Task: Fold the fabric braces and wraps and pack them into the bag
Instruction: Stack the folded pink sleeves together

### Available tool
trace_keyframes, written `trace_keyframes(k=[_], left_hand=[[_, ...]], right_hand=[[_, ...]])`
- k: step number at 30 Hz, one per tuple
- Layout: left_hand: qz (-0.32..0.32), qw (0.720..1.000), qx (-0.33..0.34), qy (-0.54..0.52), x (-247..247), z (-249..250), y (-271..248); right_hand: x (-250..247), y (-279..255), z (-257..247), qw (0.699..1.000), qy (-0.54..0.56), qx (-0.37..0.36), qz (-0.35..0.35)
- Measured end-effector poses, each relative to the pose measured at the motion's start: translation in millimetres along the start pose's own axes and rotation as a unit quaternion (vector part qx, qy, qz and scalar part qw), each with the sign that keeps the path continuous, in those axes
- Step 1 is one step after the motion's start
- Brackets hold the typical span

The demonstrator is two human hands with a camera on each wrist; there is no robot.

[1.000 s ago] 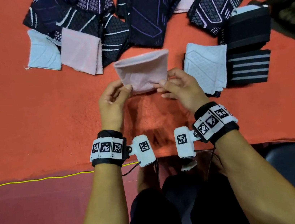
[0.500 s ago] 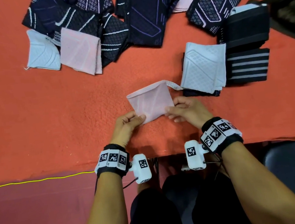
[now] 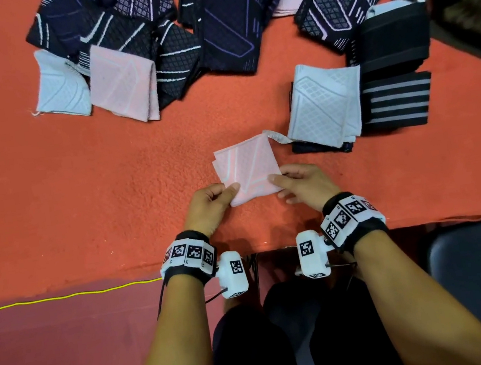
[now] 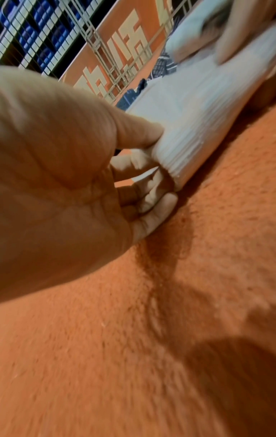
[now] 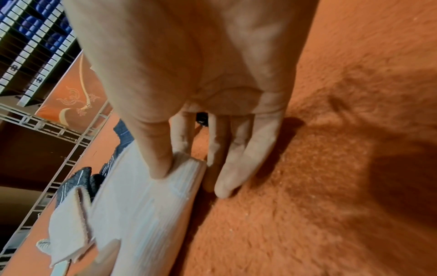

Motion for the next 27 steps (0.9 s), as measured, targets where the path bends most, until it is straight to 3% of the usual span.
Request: trace_keyframes(k=[6,11,18,23,27], left_hand=[[0.01,0.999,0.016,0.033,1.5,-2.7,3.1],[0.027,0.999,0.027,-0.001,1.7,-8.4,3.0],[-0.018,0.997,-0.012,-0.069,13.8,-4.9,-2.8],[-0.021,0.998,-0.029,-0.061,16.1,-8.6,-1.5],[0.02,0.999,-0.034,-0.026,14.9,-9.8,2.6]], right_hand=[[3.4,1.1,-0.9,1.0,-0.02,-0.014,-0.019],[13.7,1.0,-3.5,0.997,-0.045,-0.011,-0.07],[16.0,3.3,-3.3,0.993,-0.1,-0.021,-0.066],[10.5,8.0,6.7,0.997,-0.081,0.0,0.007],[8.3,11.3,12.8,0.996,-0.075,-0.004,0.043]])
Point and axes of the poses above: each hand's wrist, its own y-axis towards the middle knuckle, its own x-axis out of the palm, z = x × y, the point moved 6 cm from there along y, towards the middle knuckle, and after that the axes turned 6 degrees about z, right-handed, at the moved point
